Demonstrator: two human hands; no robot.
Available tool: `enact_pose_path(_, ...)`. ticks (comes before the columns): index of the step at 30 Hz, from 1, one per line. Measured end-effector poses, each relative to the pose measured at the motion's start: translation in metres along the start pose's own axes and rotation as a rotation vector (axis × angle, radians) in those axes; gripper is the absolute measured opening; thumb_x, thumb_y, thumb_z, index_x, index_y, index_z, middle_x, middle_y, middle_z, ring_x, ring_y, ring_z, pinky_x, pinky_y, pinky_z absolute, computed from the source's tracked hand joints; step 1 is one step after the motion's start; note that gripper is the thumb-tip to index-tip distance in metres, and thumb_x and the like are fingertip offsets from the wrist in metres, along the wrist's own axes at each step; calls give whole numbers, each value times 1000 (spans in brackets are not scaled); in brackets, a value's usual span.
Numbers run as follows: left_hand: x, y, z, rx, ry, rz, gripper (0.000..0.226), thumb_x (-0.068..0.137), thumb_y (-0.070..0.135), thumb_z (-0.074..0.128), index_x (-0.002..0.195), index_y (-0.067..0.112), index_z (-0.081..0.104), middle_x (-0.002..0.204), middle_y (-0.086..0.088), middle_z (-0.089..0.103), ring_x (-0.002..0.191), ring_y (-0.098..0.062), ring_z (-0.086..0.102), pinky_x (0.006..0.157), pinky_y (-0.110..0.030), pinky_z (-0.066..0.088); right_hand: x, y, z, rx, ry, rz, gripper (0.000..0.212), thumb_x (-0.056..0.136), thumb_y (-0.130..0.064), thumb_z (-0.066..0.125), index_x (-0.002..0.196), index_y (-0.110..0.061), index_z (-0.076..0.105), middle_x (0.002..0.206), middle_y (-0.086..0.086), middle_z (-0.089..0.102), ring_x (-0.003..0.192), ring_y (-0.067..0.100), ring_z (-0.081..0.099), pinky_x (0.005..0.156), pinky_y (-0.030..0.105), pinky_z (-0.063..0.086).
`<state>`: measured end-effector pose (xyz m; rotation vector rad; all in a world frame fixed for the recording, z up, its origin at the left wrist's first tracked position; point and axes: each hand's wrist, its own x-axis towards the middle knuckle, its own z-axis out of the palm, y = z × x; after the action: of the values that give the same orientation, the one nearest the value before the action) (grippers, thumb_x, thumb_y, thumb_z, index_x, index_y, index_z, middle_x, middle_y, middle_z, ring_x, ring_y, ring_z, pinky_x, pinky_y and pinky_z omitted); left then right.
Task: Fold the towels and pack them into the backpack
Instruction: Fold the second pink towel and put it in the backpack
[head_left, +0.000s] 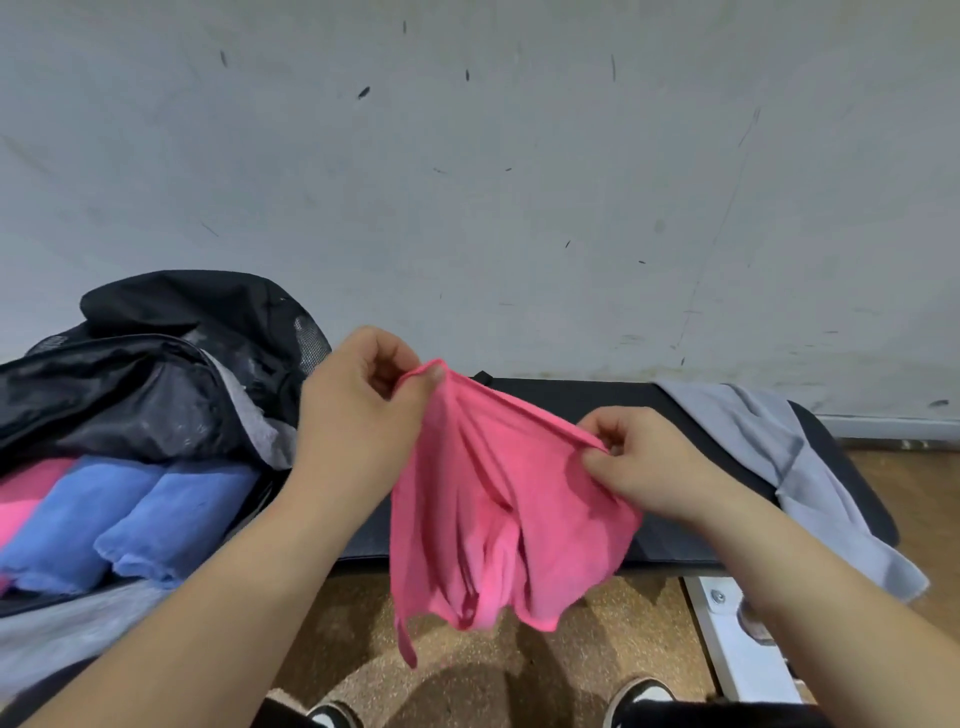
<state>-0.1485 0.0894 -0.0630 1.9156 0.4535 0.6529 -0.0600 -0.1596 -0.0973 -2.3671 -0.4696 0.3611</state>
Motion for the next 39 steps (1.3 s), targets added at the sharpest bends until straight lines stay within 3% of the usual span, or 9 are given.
enact_pose_path(3, 10, -3, -14, 4, 97, -13, 17, 90, 21, 80, 83, 19, 65, 72, 8, 65, 58, 2, 56, 58, -10, 46, 1, 11, -5, 39, 80, 71, 20, 86, -4, 64, 83, -23, 72, 75, 1, 74, 69, 18, 67, 74, 45, 59)
enact_pose_path(7, 10, -10, -17, 74, 12, -38, 12, 88, 21, 80, 85, 25, 69, 75, 7, 69, 65, 1, 60, 61, -13, 48, -3, 9, -9, 510, 54, 117, 3, 96, -9, 72, 95, -6, 72, 82, 19, 77, 74, 25, 72, 77, 46, 62)
enact_pose_path(10, 5, -14, -14, 123, -64, -32, 11, 89, 23, 78, 83, 27, 71, 81, 10, 71, 73, 2, 64, 67, -13, 49, -8, -5, -6, 633, 55, 85, 19, 97, -21, 70, 83, -7, 70, 73, 10, 72, 69, 19, 68, 69, 35, 61)
enact_pose_path(13, 4, -11, -14, 170, -53, -6, 10, 89, 26, 79, 82, 29, 72, 93, 12, 68, 85, 1, 63, 76, -18, 49, -13, -21, -3, 697, 106, 82, 29, 100, -28, 66, 77, -10, 66, 66, 7, 63, 62, 20, 62, 64, 37, 60)
enact_pose_path(17, -11, -2, -3, -73, -120, -116, 12, 85, 22, 84, 76, 19, 76, 70, 2, 73, 61, -10, 62, 63, -28, 49, -22, -47, 4, 791, 203, 83, 23, 100, -25, 67, 80, -13, 67, 59, 3, 62, 51, 13, 54, 46, 25, 45)
enact_pose_path(21, -36, 7, 14, -288, -318, -279, 8, 87, 18, 83, 80, 15, 80, 78, -16, 77, 67, -19, 68, 71, -41, 58, -28, -67, 22, 816, 162, 32, 9, 98, -17, 71, 93, -10, 74, 74, 21, 73, 56, 20, 64, 51, 27, 50)
enact_pose_path(28, -36, 9, 23, -452, -401, -423, 19, 101, 10, 66, 95, 14, 84, 94, -16, 81, 85, -25, 74, 89, -46, 60, -22, -76, 28, 721, 212, -35, 8, 92, -15, 77, 86, -15, 83, 81, 8, 79, 71, 12, 69, 66, 29, 54)
enact_pose_path(32, -29, 5, 21, -458, -324, -466, 16, 99, 9, 68, 97, 11, 83, 97, -18, 80, 92, -32, 77, 95, -53, 61, -19, -77, 26, 712, 190, 2, 11, 93, -15, 76, 84, -13, 84, 76, 4, 78, 62, 6, 65, 61, 25, 51)
enact_pose_path(39, -34, 6, 22, -456, -340, -405, 13, 95, 6, 72, 94, 12, 84, 89, -11, 82, 80, -17, 74, 79, -33, 62, -21, -79, 31, 876, 151, 60, 10, 89, -9, 80, 86, 1, 78, 69, 12, 76, 56, 10, 68, 53, 18, 51)
